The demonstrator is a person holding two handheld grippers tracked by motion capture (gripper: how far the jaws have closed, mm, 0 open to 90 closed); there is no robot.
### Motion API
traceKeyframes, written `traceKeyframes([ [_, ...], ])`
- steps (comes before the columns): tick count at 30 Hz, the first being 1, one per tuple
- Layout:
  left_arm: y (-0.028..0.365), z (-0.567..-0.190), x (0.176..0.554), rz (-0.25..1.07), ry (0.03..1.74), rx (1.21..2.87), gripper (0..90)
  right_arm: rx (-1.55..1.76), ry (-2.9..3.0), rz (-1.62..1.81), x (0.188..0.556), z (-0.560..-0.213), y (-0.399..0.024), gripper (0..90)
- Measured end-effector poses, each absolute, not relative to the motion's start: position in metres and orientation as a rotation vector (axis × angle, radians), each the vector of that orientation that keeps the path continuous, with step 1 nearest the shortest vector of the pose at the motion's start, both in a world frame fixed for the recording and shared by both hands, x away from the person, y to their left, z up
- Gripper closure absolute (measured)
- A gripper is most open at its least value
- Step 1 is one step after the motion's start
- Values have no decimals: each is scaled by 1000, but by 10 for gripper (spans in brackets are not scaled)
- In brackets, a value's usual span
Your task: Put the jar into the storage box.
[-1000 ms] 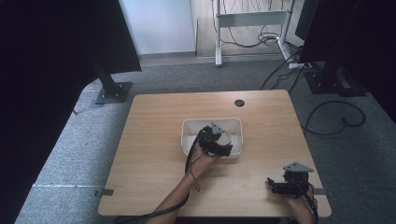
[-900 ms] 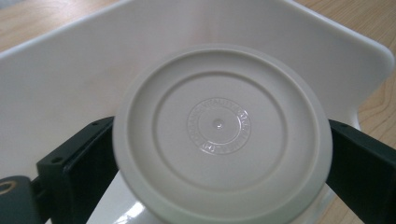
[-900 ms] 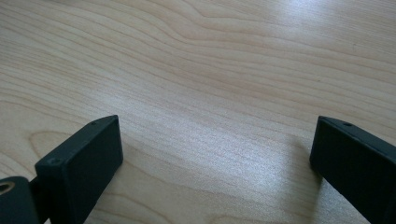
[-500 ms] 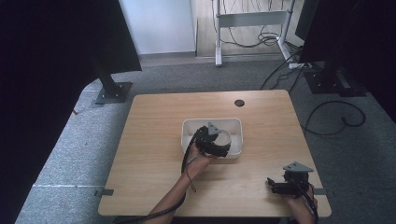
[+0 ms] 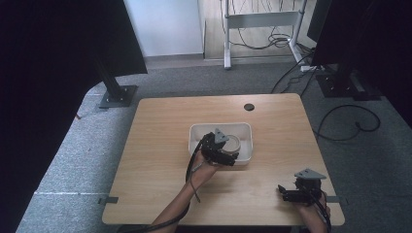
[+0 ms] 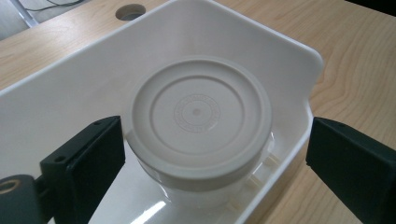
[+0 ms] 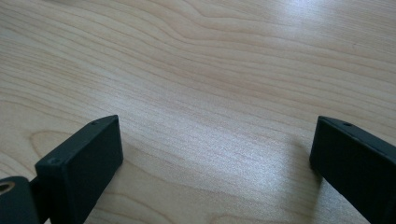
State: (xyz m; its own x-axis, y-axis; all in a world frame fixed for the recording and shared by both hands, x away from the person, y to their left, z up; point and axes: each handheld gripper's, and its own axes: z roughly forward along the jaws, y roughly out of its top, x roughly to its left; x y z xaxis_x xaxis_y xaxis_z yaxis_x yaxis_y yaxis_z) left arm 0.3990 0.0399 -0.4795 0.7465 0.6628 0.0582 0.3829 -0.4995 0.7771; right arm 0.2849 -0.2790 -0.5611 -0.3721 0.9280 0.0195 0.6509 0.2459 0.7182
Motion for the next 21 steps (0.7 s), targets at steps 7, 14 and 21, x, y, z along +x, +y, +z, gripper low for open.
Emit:
traceKeyframes([
  [7,47,-479,394,445,773,2146,50,1440,2114,910,285,-561,-279,22],
  [14,55,-479,390,427,758,2136,53,1440,2114,910,285,-561,-279,22],
  [21,63,-479,385,420,753,2134,55,1440,2114,910,285,-561,-279,22],
])
